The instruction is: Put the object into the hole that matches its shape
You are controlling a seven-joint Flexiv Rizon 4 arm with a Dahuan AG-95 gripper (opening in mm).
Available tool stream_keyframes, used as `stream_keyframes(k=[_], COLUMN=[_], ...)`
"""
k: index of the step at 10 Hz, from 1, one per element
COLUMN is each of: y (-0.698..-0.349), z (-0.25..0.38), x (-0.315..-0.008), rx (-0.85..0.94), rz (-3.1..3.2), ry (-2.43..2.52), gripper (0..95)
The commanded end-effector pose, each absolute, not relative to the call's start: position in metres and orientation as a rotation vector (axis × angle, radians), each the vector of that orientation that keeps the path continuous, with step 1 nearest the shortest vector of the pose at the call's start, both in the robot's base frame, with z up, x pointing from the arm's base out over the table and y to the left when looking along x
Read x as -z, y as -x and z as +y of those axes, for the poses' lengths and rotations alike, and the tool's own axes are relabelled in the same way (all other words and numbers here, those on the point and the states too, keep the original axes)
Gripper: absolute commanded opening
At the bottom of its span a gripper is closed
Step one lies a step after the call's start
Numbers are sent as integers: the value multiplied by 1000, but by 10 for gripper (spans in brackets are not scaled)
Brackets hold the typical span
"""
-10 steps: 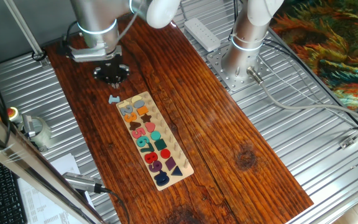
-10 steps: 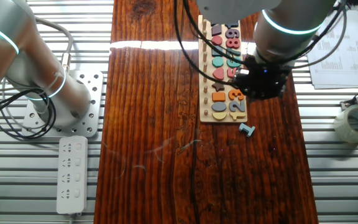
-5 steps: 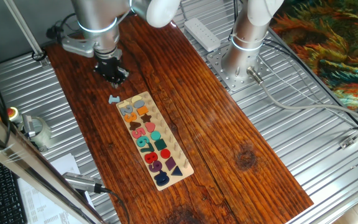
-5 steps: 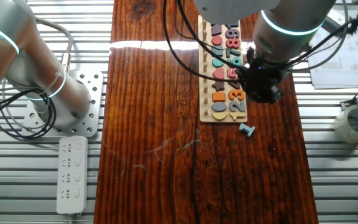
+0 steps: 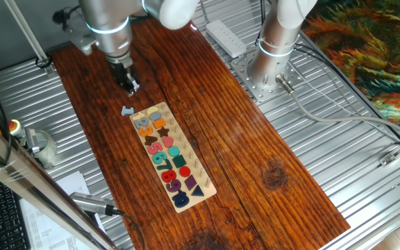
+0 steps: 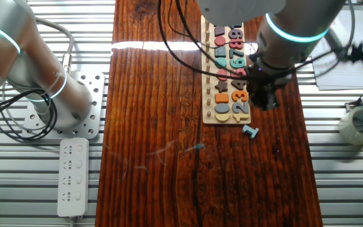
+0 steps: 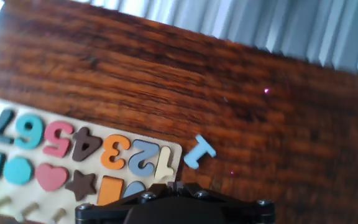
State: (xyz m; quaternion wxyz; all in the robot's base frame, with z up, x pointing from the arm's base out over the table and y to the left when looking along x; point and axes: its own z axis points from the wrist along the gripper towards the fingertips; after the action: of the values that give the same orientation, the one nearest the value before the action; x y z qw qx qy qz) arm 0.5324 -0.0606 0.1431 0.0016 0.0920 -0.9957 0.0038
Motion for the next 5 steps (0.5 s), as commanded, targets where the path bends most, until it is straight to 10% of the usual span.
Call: stream_keyframes(k=[1,5], y=[-507,-498], z=[-75,-97], x=[-139,-149], rx=[-4,-26], rz=[-3140,-3132], ry=[-16,-8], gripper=[0,0])
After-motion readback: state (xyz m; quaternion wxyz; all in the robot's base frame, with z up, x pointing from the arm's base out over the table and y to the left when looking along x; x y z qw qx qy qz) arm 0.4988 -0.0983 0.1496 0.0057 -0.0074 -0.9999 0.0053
